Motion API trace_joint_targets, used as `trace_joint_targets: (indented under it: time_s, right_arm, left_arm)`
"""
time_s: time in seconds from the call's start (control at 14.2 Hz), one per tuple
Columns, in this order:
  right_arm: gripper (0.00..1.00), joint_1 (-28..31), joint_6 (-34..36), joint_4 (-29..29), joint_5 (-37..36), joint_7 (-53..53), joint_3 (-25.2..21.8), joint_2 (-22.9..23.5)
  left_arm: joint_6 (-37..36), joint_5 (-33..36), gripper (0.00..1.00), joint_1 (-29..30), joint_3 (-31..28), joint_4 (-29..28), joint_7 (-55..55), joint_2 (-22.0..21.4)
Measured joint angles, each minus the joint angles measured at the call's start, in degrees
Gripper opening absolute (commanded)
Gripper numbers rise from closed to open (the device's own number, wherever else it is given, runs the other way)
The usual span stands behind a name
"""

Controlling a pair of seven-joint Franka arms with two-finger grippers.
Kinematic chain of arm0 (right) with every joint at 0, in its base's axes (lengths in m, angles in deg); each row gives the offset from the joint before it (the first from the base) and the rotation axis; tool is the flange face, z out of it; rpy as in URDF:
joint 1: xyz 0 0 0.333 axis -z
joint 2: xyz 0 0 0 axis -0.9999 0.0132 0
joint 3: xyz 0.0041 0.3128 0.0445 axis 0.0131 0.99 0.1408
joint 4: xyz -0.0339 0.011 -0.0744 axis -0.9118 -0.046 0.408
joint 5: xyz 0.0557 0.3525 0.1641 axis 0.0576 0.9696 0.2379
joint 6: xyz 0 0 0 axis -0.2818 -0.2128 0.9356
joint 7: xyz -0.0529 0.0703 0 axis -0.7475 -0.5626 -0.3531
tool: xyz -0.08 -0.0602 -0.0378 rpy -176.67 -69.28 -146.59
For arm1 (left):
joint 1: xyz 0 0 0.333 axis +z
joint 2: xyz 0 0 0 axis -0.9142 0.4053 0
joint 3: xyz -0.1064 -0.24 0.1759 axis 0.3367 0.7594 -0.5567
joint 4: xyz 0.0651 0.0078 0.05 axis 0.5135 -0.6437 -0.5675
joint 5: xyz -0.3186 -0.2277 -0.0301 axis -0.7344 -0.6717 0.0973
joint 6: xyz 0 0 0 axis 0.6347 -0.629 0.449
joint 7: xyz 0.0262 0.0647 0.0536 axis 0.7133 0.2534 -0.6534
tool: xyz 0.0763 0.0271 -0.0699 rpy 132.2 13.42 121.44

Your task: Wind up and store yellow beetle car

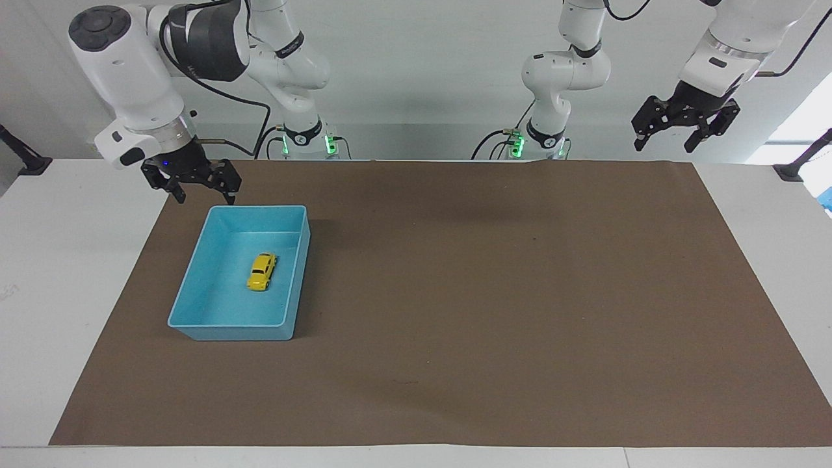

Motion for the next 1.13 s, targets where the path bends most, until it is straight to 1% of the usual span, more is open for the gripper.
trace_joint_targets:
  time_s: [0.14,0.42,0.78,1.13]
  right_arm:
    - [1.0,-1.2,0.4,-0.5,0.0,0.0,-0.6,0.0]
    - [1.0,-5.0,3.0,-3.3,1.1,0.0,-4.1,-0.1]
    - [1.0,-8.3,3.9,-3.6,1.2,-1.8,-8.3,-0.1]
    - [1.0,-8.5,3.9,-3.7,1.3,-2.2,-8.7,-0.5]
  left_arm:
    - [0.0,0.0,1.0,0.0,0.0,0.0,0.0,0.0]
    - [0.0,0.0,1.0,0.0,0.0,0.0,0.0,0.0]
    - [0.0,0.0,1.0,0.0,0.0,0.0,0.0,0.0]
    - [0.0,0.0,1.0,0.0,0.0,0.0,0.0,0.0]
